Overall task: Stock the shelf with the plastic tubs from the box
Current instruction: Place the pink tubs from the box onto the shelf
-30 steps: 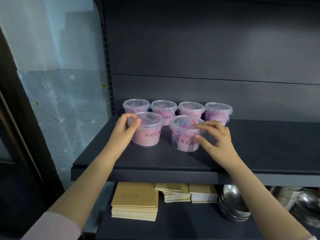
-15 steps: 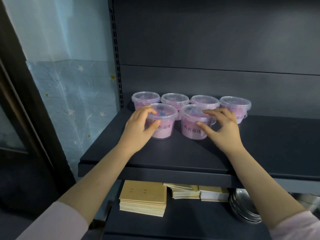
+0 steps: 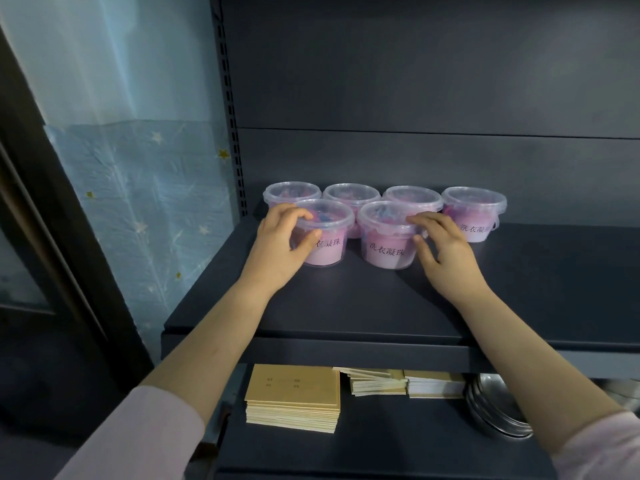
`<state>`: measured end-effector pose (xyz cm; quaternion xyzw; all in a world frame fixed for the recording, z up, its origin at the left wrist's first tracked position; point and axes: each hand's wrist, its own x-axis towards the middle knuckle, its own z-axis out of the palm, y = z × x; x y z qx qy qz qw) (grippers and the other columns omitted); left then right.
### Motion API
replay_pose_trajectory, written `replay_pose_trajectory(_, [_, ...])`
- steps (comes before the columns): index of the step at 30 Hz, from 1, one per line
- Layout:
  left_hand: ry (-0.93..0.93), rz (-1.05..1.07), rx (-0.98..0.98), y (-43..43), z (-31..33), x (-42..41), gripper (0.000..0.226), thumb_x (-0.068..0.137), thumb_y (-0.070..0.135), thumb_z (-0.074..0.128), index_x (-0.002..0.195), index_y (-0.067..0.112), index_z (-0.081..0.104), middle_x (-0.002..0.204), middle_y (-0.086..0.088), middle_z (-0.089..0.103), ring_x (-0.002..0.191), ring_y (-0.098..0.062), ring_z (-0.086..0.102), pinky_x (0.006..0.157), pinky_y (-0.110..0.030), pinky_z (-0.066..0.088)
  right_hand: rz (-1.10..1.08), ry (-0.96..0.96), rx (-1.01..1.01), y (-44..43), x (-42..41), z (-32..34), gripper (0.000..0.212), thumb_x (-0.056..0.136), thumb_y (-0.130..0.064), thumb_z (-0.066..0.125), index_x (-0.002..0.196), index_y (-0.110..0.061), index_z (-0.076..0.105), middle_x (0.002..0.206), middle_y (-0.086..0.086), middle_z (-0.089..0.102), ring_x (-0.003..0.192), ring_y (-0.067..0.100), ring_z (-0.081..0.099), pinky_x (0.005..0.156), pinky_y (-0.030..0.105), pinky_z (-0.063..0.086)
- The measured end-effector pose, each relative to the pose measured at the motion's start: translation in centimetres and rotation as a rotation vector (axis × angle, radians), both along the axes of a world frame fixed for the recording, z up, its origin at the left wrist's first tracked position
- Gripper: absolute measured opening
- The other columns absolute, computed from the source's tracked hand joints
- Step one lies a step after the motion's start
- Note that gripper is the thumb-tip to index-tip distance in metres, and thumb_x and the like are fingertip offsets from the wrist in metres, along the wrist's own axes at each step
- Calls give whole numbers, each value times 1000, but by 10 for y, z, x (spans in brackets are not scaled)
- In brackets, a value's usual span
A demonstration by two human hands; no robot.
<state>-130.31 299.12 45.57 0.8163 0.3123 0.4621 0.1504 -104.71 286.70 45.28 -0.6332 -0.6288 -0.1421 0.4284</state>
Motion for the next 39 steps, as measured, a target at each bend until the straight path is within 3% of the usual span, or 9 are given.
replay_pose_trajectory(4, [39,54,4,-1,0,5,36,84,43,64,114,26,56,125,6,44,118,-20,39,93,-27,35,-17,15,6,0,-1,0,31,95,-7,53,125,-9,59,129,7,55,121,17,48,101,15,33])
replay_pose_trajectory(9, [49,68,11,-1,1,7,37,83,45,64,114,26,56,125,5,44,118,-21,36,92,-30,37,-5,44,12,-3,-3,3,37,94,-9,55,130,-15,54,131,3,54,115,24,53,100,35,44])
replay_pose_trajectory(12, [48,68,37,1,0,4,36,84,48,60,113,28,57,126,7,46,117,-21,38,97,-36,39,-23,-43,64,-4,-6,3,33,92,-13,58,125,-14,58,129,4,54,120,24,49,104,34,40])
replay_pose_trajectory(17, [81,87,68,3,-1,5,36,85,45,60,116,27,56,127,7,50,118,-21,39,99,-40,38,-36,-88,70,2,-2,0,24,90,-7,61,114,-10,65,116,7,62,108,29,55,98,27,37])
replay_pose_trajectory(20, [101,96,67,3,-2,4,37,86,45,59,118,27,55,129,6,50,119,-22,39,100,-38,36,-49,-81,37,2,-4,0,27,91,-8,61,118,-10,65,118,8,61,110,29,54,99,26,36])
replay_pose_trajectory(23, [133,122,117,-4,1,3,41,86,47,57,121,25,54,132,3,49,123,-26,39,103,-44,36,-61,-20,-37,-6,-13,3,36,94,-20,58,129,-15,57,128,6,56,121,26,49,105,34,39])
replay_pose_trajectory(28, [287,183,426,-29,18,9,41,85,39,55,120,19,58,130,-4,53,119,-30,47,96,-43,40,-210,-63,-85,-51,-18,23,47,85,-27,65,131,-19,55,131,2,55,122,24,47,97,38,44])
replay_pose_trajectory(31, [316,129,472,-54,37,34,40,85,38,51,118,17,59,121,-3,58,114,-29,52,92,-45,44,-354,-166,-155,-88,-6,44,49,81,-33,67,127,-20,57,128,1,56,117,28,49,92,40,42])
replay_pose_trajectory(39, [262,-123,609,-167,56,157,29,85,31,57,107,13,63,109,-4,64,103,-28,56,87,-41,45,-584,-190,-208,-231,65,65,47,83,-34,69,126,-19,55,127,3,56,118,30,49,95,43,42])
